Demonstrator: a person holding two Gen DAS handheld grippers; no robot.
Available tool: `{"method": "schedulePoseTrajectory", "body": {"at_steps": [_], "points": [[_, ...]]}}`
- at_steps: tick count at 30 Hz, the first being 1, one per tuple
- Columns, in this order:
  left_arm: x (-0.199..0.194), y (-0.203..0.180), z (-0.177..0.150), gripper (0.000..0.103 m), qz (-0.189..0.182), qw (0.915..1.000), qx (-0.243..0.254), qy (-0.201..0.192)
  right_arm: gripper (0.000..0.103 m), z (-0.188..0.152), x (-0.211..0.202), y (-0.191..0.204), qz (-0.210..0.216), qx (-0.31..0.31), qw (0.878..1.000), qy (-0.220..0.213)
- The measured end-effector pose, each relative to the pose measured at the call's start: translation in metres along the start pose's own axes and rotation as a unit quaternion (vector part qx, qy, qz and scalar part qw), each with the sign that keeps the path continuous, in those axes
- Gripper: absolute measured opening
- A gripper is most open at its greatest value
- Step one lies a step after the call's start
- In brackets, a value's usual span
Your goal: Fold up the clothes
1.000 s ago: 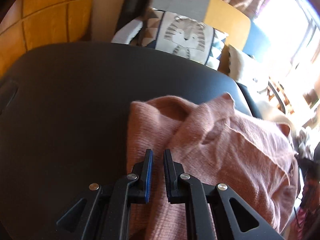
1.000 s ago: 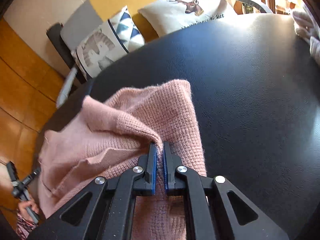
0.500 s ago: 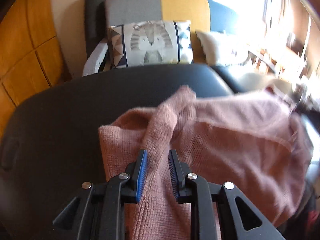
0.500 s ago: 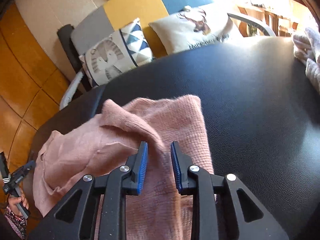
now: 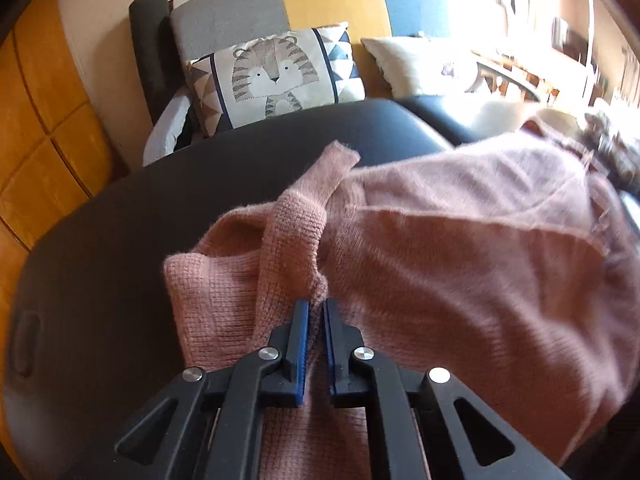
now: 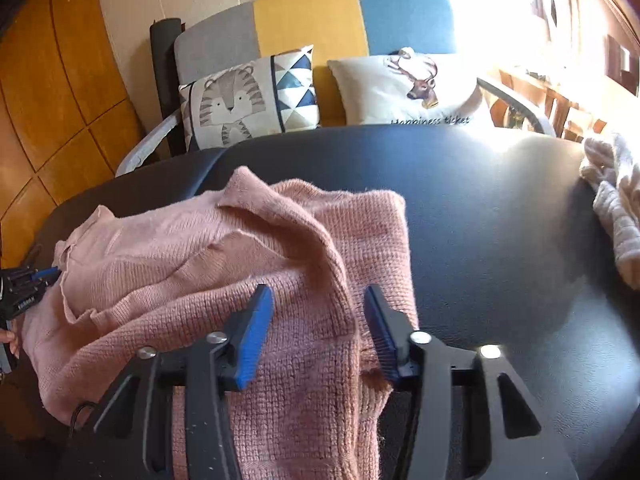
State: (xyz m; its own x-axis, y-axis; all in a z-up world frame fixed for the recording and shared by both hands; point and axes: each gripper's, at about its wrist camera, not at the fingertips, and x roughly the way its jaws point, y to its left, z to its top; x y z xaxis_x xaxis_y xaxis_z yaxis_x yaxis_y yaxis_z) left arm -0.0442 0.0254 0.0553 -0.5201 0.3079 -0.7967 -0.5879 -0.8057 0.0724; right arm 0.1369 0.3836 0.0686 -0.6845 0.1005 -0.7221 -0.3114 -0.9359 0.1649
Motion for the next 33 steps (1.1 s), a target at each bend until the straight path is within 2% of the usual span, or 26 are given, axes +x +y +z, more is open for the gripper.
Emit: {"method": "schedulePoseTrajectory", "body": {"at_steps": [2, 3, 4, 5, 7, 9, 12, 14, 15, 18, 20, 23, 24, 26, 29, 31, 33], "points": [[-0.014, 0.005, 0.004, 0.005, -0.015, 0.9997, -0.016, -0.012, 0.047, -0.001, 0.006, 0.001, 0.003, -0.008, 1.0, 0.007], [-0.021, 0.008, 0.005, 0.005, -0.022, 0.9992, -0.027, -0.02, 0.037, -0.001, 0.01, 0.001, -0.001, -0.014, 1.0, 0.012], [-0.03, 0.011, 0.005, 0.005, -0.032, 0.998, -0.045, -0.029, 0.01, 0.0, 0.014, 0.002, -0.009, -0.018, 1.0, 0.021], [-0.039, 0.02, 0.006, 0.005, -0.046, 0.9957, -0.07, -0.039, 0.007, 0.001, 0.018, 0.001, -0.018, -0.016, 0.999, 0.03], [-0.052, 0.037, 0.008, 0.004, -0.072, 0.9887, -0.119, -0.056, 0.006, 0.003, 0.013, -0.004, -0.006, 0.005, 1.0, 0.026], [-0.061, 0.06, 0.006, 0.004, -0.102, 0.9781, -0.167, -0.071, 0.006, 0.007, 0.001, -0.008, -0.004, 0.02, 1.0, 0.013], [-0.064, 0.081, -0.007, 0.004, -0.126, 0.9657, -0.217, -0.068, 0.006, 0.01, -0.017, -0.019, 0.03, 0.063, 0.998, 0.002], [-0.045, 0.094, -0.014, 0.004, -0.133, 0.9609, -0.237, -0.053, 0.006, 0.011, -0.022, -0.03, 0.047, 0.095, 0.994, 0.006], [-0.033, 0.1, -0.016, 0.004, -0.138, 0.9579, -0.248, -0.043, 0.006, 0.008, -0.015, -0.035, 0.042, 0.107, 0.993, 0.019], [-0.012, 0.102, -0.029, 0.005, -0.126, 0.9581, -0.257, -0.012, 0.006, -0.004, 0.009, -0.05, 0.027, 0.141, 0.988, 0.059], [0.003, 0.103, -0.038, 0.006, -0.118, 0.9577, -0.262, 0.008, 0.006, -0.009, 0.011, -0.052, 0.043, 0.149, 0.987, 0.046], [-0.008, 0.1, -0.032, 0.008, -0.14, 0.9558, -0.258, -0.011, 0.013, -0.003, 0.006, -0.044, 0.027, 0.124, 0.991, 0.052], [-0.012, 0.1, -0.027, 0.013, -0.137, 0.9567, -0.257, -0.012, 0.018, 0.002, 0.003, -0.039, 0.026, 0.112, 0.992, 0.046], [-0.022, 0.102, -0.018, 0.015, -0.125, 0.9598, -0.25, -0.025, 0.02, 0.012, -0.008, -0.028, 0.017, 0.074, 0.997, 0.021], [-0.047, 0.097, -0.001, 0.015, -0.076, 0.9668, -0.233, -0.071, 0.021, 0.031, -0.023, 0.005, -0.025, -0.026, 0.999, -0.035], [-0.053, 0.085, 0.016, 0.016, -0.103, 0.9676, -0.214, -0.084, 0.027, 0.043, -0.019, 0.028, -0.016, -0.082, 0.996, -0.036], [-0.043, 0.061, 0.035, 0.017, -0.124, 0.9746, -0.176, -0.062, 0.03, 0.052, -0.001, 0.052, -0.001, -0.13, 0.991, -0.005]]}}
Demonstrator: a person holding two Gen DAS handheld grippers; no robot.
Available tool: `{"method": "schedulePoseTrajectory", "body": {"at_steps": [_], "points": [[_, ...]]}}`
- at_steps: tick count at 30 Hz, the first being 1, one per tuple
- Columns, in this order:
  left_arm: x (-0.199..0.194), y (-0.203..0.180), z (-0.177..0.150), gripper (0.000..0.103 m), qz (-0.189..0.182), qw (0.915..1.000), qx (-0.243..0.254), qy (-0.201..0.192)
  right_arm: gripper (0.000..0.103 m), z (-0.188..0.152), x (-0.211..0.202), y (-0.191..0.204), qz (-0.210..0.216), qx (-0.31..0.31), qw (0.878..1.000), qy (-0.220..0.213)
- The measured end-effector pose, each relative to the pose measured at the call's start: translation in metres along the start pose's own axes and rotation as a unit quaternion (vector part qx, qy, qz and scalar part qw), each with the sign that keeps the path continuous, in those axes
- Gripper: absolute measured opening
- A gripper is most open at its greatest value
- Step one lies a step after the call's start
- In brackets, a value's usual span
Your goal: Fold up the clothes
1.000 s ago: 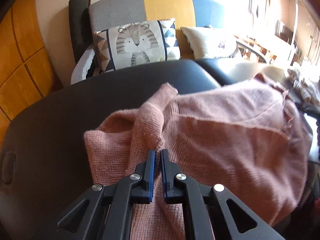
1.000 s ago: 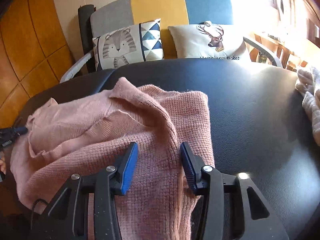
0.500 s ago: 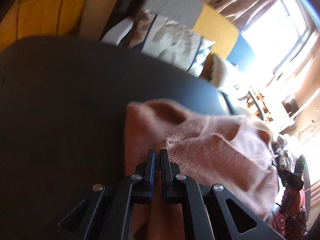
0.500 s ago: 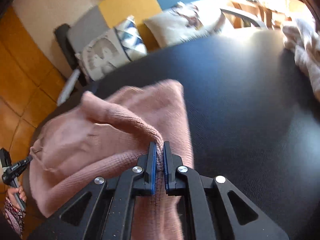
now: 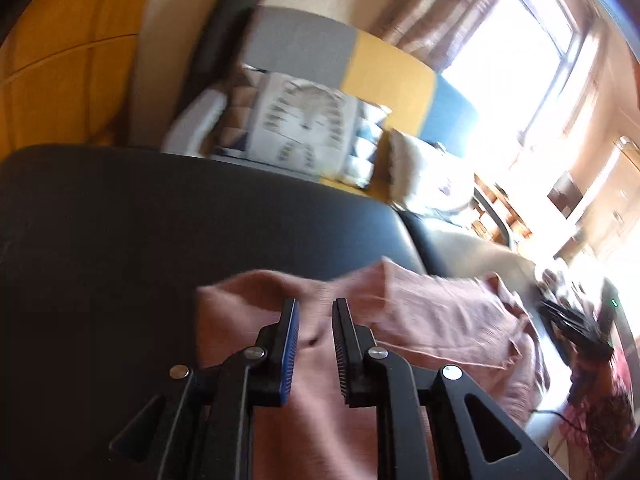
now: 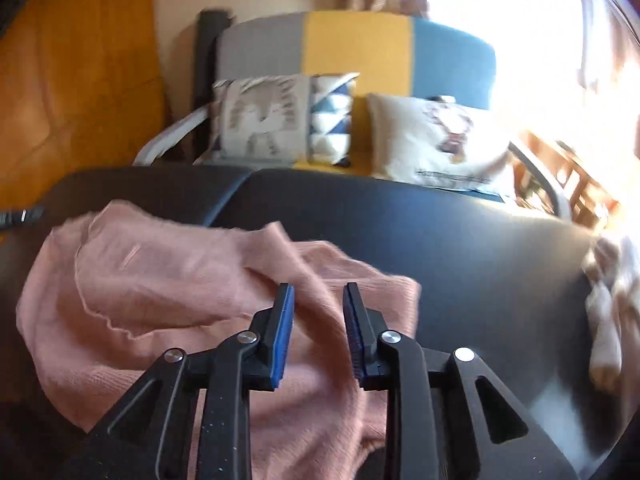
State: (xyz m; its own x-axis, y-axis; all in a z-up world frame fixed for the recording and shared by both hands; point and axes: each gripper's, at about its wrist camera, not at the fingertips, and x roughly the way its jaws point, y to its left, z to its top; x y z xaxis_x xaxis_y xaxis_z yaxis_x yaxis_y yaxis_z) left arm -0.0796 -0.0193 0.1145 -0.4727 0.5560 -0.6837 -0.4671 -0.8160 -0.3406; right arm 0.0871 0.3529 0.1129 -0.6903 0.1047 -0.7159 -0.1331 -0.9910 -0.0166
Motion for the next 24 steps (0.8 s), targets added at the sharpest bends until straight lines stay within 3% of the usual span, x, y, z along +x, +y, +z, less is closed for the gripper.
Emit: {"method": "schedulePoseTrajectory", "body": {"at_steps": [5, 9, 13, 15, 17, 20, 22, 24], "points": [[0.059, -0.063, 0.003, 0.017, 0.007, 0.9905, 0.111, 0.08, 0.031, 0.015, 0.045, 0.027, 0.003, -0.051, 0.997, 0.051], [0.106, -0.082, 0.006, 0.017, 0.066, 0.9787, 0.155, 0.118, 0.031, 0.011, 0.065, 0.025, -0.008, -0.049, 0.996, 0.071], [0.117, -0.07, 0.023, 0.017, 0.098, 0.9824, 0.121, 0.104, 0.031, 0.009, 0.073, 0.002, -0.03, 0.003, 0.997, 0.075], [0.113, -0.051, 0.03, 0.017, 0.138, 0.9809, 0.103, 0.091, 0.031, 0.009, 0.079, -0.016, -0.042, 0.044, 0.995, 0.078], [0.11, -0.032, 0.037, 0.017, 0.178, 0.9773, 0.085, 0.078, 0.031, 0.008, 0.085, -0.042, -0.045, 0.112, 0.989, 0.081], [0.104, 0.017, 0.05, 0.017, 0.214, 0.9747, 0.016, 0.062, 0.031, 0.004, 0.082, -0.068, -0.034, 0.187, 0.979, 0.071], [0.09, 0.042, 0.048, 0.017, 0.208, 0.9761, -0.034, 0.052, 0.032, 0.001, 0.07, -0.073, -0.029, 0.201, 0.978, 0.058], [0.07, 0.055, 0.038, 0.016, 0.164, 0.9833, -0.071, 0.033, 0.033, -0.003, 0.051, -0.068, -0.014, 0.194, 0.98, 0.034]]}}
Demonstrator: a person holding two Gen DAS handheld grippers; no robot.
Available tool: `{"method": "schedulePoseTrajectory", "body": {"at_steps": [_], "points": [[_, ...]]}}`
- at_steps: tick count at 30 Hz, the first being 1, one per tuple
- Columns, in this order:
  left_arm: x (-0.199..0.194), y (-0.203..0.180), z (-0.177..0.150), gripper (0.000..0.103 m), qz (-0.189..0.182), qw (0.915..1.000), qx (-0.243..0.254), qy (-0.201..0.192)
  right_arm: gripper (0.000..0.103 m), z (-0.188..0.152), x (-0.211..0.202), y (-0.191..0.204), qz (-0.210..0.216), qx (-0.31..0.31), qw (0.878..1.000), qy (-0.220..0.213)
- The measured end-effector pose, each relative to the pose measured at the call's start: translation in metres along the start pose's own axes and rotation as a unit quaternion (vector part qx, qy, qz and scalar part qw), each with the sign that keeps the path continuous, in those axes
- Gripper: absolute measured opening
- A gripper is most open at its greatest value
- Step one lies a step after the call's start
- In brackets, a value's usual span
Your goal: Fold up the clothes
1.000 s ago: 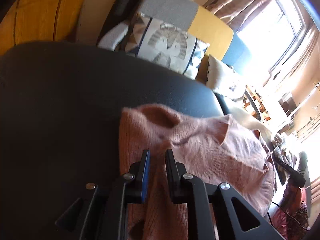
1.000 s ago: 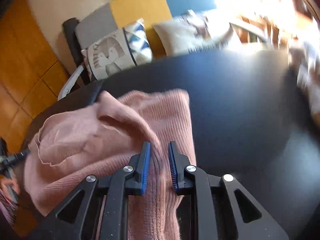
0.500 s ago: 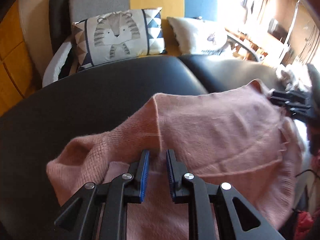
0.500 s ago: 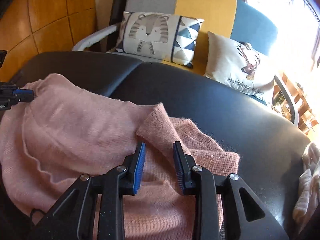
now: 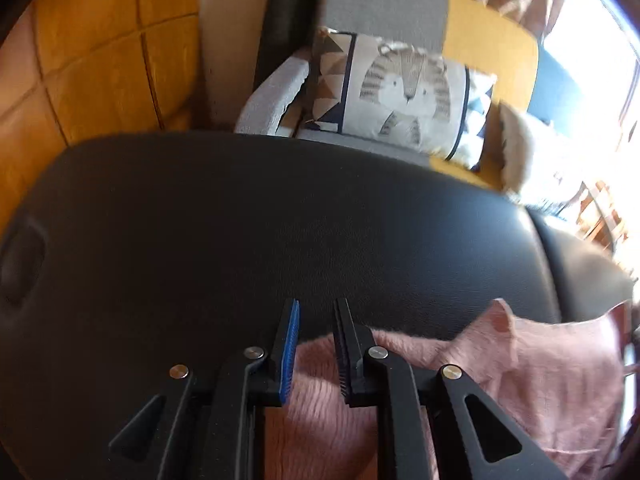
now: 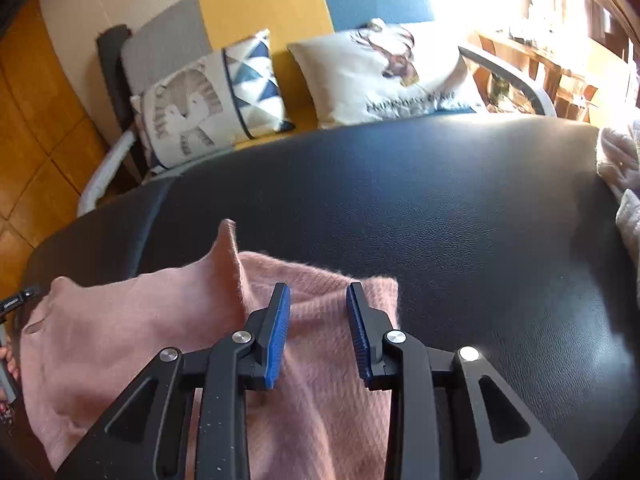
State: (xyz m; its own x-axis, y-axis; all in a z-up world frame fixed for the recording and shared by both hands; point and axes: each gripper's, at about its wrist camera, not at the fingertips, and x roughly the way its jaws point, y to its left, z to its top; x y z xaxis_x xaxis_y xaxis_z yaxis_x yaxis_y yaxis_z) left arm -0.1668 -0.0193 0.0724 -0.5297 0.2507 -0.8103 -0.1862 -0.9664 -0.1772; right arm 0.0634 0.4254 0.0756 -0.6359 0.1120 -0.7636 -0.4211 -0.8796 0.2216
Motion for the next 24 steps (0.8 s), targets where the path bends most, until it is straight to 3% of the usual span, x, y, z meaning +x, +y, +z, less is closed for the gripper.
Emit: {"method": "schedulePoseTrajectory", "body": {"at_steps": [4, 6, 8, 12, 14, 17, 20, 22, 24], "points": [[-0.033, 0.002, -0.033, 0.017, -0.094, 0.9953, -0.008, -0.021, 0.045, -0.023, -0.04, 0.018, 0.058, -0.039, 0.997, -0.036], [-0.05, -0.01, -0.052, 0.017, -0.109, 0.9933, 0.025, -0.029, 0.045, -0.038, -0.056, 0.028, 0.083, -0.057, 0.994, -0.043], [-0.065, -0.026, -0.068, 0.017, -0.1, 0.9912, 0.071, -0.049, 0.045, -0.052, -0.062, 0.036, 0.069, -0.075, 0.994, -0.037], [-0.06, -0.056, -0.088, 0.017, -0.099, 0.9813, 0.16, -0.04, 0.045, -0.074, -0.066, 0.041, 0.073, -0.102, 0.992, -0.019], [-0.04, -0.057, -0.086, 0.017, -0.055, 0.9834, 0.171, -0.025, 0.045, -0.081, -0.058, 0.042, 0.061, -0.113, 0.992, -0.002], [-0.009, -0.058, -0.081, 0.019, 0.011, 0.9824, 0.187, -0.003, 0.044, -0.082, -0.045, 0.022, 0.005, -0.084, 0.996, 0.001], [-0.021, -0.025, -0.065, 0.015, -0.003, 0.9987, 0.051, -0.003, 0.043, -0.078, -0.048, 0.001, 0.036, -0.001, 0.999, -0.008], [-0.031, -0.012, -0.062, 0.014, -0.055, 0.9984, -0.005, -0.014, 0.044, -0.076, -0.058, 0.008, 0.05, -0.005, 0.998, -0.027], [-0.044, -0.022, -0.067, 0.014, -0.072, 0.9968, 0.007, -0.035, 0.045, -0.073, -0.068, 0.02, 0.062, -0.029, 0.996, -0.049]]}}
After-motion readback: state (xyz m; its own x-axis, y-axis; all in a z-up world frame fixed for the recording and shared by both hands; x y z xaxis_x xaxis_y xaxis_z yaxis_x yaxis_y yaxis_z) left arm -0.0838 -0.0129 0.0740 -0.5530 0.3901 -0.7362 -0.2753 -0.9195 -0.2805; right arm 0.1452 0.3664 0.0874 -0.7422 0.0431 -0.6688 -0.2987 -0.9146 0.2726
